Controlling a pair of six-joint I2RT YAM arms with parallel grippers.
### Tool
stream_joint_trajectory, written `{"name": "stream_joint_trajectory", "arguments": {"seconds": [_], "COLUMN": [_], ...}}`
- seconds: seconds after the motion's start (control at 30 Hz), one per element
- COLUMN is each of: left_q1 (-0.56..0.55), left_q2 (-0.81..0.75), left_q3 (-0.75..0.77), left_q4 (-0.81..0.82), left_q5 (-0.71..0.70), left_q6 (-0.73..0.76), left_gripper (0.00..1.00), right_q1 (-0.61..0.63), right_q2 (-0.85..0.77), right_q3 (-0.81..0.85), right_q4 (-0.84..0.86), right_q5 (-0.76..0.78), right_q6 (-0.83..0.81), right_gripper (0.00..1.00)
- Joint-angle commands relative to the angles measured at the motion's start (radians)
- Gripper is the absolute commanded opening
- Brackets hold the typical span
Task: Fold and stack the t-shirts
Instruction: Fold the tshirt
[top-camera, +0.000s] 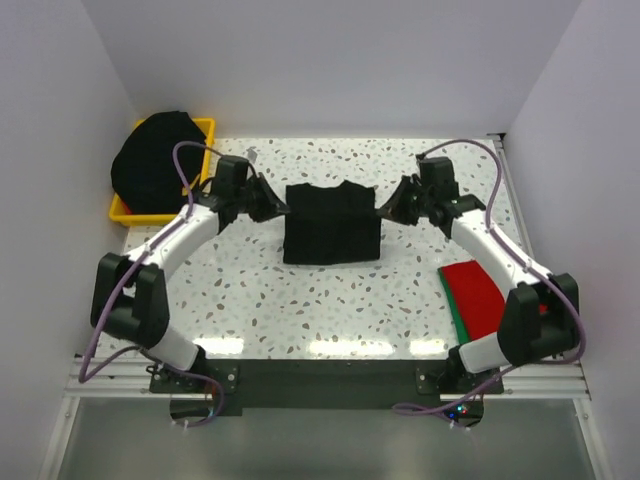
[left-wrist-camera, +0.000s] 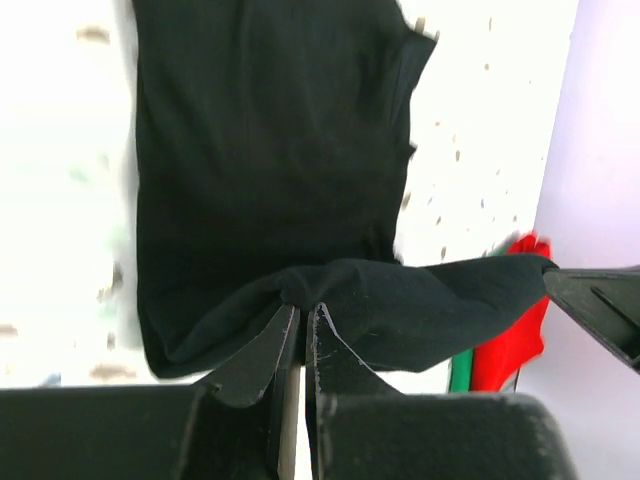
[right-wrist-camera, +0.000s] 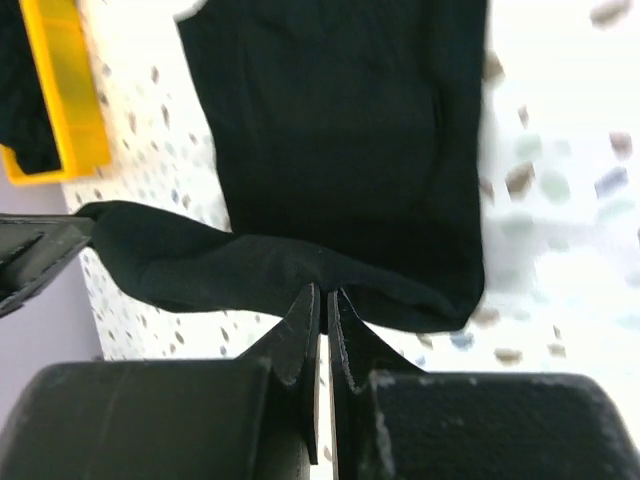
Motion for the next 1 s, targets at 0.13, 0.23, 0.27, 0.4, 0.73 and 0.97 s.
{"name": "stream_joint_trajectory", "arguments": {"seconds": [0.13,0.23,0.27,0.4,0.73,0.97], "left_q1": [0.078,0.103,0.12,0.149,0.226,0.209], "left_q2": [0.289,0.442,0.484,0.747,0.851,0.687], "left_q3": [0.31,0.46,0.5,0.73,0.815,0.586], "left_q4": [0.095,0.131,0.161,0.198,0.436,0.447], "left_q5": [-0.006,0.014,0.036,0.11,0.248,0.14], "left_q6": [0.019,0.034,0.036,0.033,-0.017,-0.018], "left_gripper": [0.0,0.0,0.0,0.0,0.58,0.55], "right_q1": [-0.063,-0.093,-0.099,-0.129,-0.179,-0.158], "right_q2": [0.279,0.448,0.489,0.706,0.964,0.703], "right_q3": [0.329,0.427,0.495,0.657,0.919,0.64], "right_q4": [0.13,0.169,0.173,0.217,0.153,0.17], "right_q5": [-0.075,-0.115,-0.115,-0.16,-0.188,-0.021], "right_q6": [-0.047,-0.042,-0.042,-0.016,-0.036,-0.096], "right_gripper": [0.0,0.0,0.0,0.01,0.59,0.59]}}
